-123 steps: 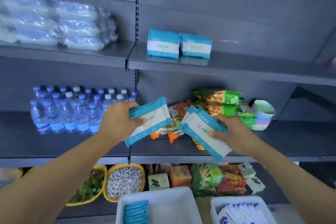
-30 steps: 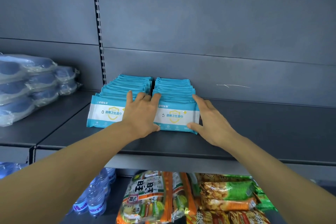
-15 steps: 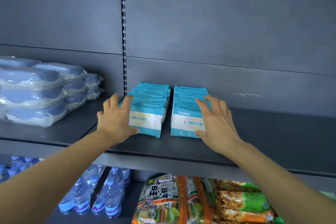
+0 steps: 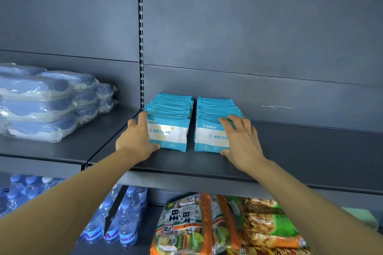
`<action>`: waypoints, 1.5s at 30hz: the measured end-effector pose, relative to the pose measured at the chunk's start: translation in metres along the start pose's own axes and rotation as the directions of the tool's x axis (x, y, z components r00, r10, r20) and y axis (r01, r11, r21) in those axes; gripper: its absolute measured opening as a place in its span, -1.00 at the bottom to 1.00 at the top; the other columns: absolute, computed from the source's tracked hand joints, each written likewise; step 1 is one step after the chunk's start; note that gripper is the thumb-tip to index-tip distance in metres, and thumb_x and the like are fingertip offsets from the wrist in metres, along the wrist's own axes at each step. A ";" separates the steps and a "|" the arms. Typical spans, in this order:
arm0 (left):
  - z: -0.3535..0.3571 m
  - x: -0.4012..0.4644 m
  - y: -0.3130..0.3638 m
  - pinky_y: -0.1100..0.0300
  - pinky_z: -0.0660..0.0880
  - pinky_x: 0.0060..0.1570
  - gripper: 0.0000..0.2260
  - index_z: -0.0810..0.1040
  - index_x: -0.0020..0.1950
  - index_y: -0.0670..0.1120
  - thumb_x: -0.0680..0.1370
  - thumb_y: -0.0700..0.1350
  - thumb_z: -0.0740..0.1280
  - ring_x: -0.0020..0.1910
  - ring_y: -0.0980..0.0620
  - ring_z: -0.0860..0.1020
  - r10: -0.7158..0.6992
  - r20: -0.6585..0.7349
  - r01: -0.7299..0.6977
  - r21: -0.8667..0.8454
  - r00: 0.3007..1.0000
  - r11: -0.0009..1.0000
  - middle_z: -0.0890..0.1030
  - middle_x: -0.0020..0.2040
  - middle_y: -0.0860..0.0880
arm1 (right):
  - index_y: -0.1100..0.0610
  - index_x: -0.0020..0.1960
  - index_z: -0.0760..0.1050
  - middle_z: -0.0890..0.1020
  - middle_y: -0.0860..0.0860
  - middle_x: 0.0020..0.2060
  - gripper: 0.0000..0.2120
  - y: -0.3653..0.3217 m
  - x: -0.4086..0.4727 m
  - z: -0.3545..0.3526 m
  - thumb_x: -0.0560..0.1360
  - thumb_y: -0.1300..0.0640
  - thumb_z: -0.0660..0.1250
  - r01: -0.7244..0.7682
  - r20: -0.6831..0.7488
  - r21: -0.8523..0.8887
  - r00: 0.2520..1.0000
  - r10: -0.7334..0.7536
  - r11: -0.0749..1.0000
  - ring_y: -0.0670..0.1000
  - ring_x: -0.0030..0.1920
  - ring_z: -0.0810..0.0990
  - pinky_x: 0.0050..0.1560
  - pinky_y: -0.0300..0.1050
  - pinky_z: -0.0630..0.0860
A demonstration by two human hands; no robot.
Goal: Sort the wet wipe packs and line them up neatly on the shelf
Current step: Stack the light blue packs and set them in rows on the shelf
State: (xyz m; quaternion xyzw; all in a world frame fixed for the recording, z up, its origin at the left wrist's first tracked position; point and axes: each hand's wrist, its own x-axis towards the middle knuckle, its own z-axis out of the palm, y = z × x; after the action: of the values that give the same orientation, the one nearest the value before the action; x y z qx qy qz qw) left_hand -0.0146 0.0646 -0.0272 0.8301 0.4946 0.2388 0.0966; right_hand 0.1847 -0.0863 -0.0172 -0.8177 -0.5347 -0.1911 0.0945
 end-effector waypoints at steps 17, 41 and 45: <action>-0.059 -0.112 0.007 0.02 0.46 0.06 -0.59 0.35 0.34 -0.03 0.53 0.06 0.29 0.18 -0.08 0.48 0.091 -0.026 -0.087 0.127 0.996 0.988 0.50 0.23 -0.03 | 0.10 0.41 0.25 0.36 0.06 0.30 -0.46 -0.061 -0.076 -0.049 0.52 -0.03 0.32 0.197 -0.057 0.273 0.980 -0.188 0.942 0.08 0.33 0.31 0.26 -0.02 0.34; 0.138 -0.318 -0.231 0.03 0.49 0.08 -0.75 0.47 0.16 0.02 0.56 0.08 0.20 0.15 -0.09 0.52 0.063 0.664 -0.147 0.072 0.745 0.987 0.58 0.14 -0.04 | 0.11 0.26 0.38 0.46 0.07 0.21 -0.67 -0.215 -0.331 0.177 0.54 0.01 0.26 -0.172 0.662 0.227 0.749 -0.023 0.959 0.12 0.23 0.46 0.08 -0.04 0.43; 0.183 -0.354 -0.273 0.03 0.48 0.10 -0.74 0.46 0.21 0.02 0.57 0.08 0.22 0.16 -0.07 0.51 -0.023 0.763 -0.051 0.073 0.646 0.996 0.55 0.17 -0.03 | 0.10 0.33 0.34 0.45 0.05 0.26 -0.63 -0.228 -0.372 0.228 0.57 0.01 0.23 -0.205 0.767 0.215 0.640 -0.035 0.955 0.06 0.26 0.44 0.17 -0.05 0.44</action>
State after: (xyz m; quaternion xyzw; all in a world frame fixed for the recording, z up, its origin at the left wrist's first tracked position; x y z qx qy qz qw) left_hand -0.2762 -0.0944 -0.4008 0.8608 0.4113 -0.1538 0.2573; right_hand -0.1066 -0.2232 -0.3898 -0.8237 -0.5065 0.2545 -0.0150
